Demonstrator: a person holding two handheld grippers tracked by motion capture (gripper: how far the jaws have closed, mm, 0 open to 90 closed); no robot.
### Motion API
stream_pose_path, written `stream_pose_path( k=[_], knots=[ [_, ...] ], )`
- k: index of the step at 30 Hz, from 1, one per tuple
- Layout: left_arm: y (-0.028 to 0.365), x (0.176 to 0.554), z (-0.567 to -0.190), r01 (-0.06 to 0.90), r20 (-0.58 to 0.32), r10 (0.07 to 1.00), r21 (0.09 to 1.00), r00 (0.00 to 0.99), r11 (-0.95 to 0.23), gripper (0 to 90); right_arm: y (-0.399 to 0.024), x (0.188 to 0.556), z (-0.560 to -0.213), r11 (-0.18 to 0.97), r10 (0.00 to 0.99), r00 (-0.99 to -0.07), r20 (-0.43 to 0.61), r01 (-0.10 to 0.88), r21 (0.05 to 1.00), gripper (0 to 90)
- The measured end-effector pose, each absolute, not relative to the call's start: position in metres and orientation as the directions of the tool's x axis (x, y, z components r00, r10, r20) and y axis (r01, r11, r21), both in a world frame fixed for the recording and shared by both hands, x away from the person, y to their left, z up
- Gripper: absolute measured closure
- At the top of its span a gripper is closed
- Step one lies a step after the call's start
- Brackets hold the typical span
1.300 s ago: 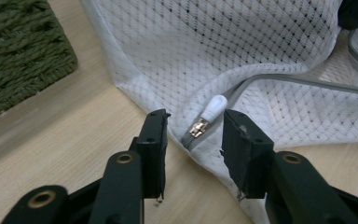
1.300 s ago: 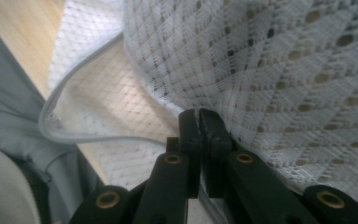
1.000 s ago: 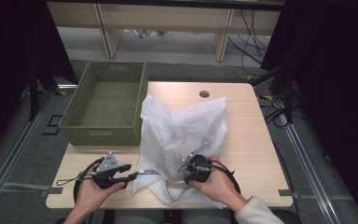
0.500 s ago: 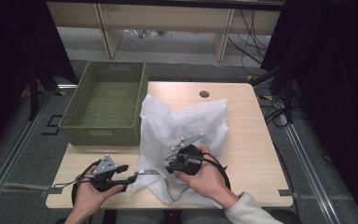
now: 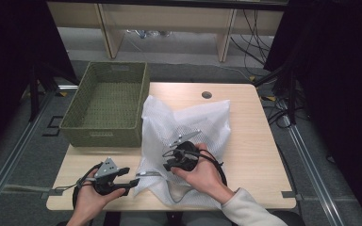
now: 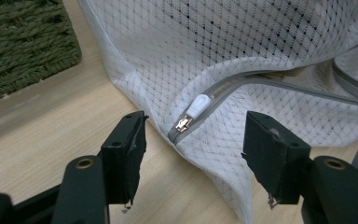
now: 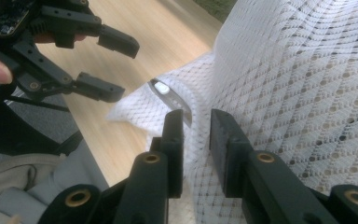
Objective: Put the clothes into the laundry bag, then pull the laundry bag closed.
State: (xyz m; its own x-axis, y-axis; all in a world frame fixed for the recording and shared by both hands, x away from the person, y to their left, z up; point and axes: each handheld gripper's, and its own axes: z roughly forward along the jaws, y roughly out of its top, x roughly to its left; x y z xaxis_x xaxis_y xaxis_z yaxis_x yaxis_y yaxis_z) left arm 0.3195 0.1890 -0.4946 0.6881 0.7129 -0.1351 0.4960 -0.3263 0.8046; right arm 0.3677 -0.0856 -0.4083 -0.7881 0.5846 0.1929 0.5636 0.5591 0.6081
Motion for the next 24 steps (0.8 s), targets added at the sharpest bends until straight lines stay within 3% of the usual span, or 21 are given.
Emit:
stream_pose_path(
  k=[24],
  knots=[
    [0.1834,0.3185,-0.4996,0.512,-0.155,0.717,0.800,0.680,-0.312,36.9,-0.0851,0.3746,-0.4054,0.522,0.598,-0.768,0.228,0.590,0.616,75.5]
  ],
)
